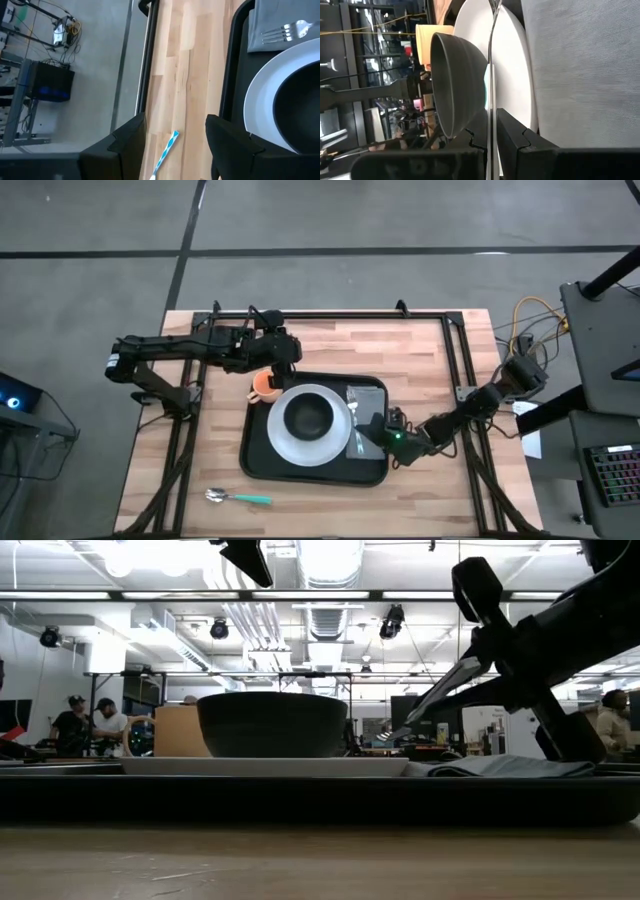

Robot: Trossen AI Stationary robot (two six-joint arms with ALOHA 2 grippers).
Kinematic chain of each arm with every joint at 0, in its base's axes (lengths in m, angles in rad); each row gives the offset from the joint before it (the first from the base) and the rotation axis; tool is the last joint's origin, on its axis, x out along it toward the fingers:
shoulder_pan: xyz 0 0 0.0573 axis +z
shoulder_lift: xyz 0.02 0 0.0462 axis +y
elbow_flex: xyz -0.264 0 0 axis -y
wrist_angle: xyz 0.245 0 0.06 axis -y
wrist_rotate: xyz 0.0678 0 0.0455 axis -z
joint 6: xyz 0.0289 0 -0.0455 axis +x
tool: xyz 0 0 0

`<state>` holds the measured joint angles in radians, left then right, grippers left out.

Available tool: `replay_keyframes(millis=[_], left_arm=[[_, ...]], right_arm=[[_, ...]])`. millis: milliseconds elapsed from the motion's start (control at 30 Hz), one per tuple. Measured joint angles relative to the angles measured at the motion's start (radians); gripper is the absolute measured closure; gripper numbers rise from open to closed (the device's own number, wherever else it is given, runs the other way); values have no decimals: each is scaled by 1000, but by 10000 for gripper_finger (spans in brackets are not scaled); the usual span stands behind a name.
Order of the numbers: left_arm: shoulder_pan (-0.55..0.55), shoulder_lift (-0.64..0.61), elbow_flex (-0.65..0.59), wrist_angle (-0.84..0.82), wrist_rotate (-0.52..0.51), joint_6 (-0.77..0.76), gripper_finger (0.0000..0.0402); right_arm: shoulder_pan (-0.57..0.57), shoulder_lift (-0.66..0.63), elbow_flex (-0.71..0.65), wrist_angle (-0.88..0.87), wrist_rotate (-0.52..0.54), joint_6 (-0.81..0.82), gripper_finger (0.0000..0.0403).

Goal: Set up tray
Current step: Put the white blue fork on top of the gray table napkin

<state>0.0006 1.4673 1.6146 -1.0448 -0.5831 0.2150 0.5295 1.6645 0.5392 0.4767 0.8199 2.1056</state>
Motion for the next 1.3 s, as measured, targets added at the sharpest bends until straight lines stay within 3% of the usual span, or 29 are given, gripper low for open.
replay_keyframes(millis=[467, 600, 700, 833, 933, 1067, 1300], left_arm=[[3, 0, 0, 2, 0, -23, 217], [3, 0, 0, 5, 0, -23, 217], [4, 0, 0, 5, 0, -18, 217], [5, 0, 0, 5, 0, -8, 217], [5, 0, 0, 5, 0, -8, 217], [8, 0, -1, 5, 0, -8, 217], [8, 0, -64, 27, 7, -10, 217]], right_arm=[[1, 39, 1, -25, 16, 45, 394], [5, 6, 10, -36, 21, -21, 394], [2, -49, 33, -184, 25, -101, 394], [5, -145, 123, -540, -37, -41, 394], [10, -215, 179, -704, -49, -30, 394], [7, -271, 231, -764, -34, -63, 394], [4, -239, 261, -838, -35, 43, 394]])
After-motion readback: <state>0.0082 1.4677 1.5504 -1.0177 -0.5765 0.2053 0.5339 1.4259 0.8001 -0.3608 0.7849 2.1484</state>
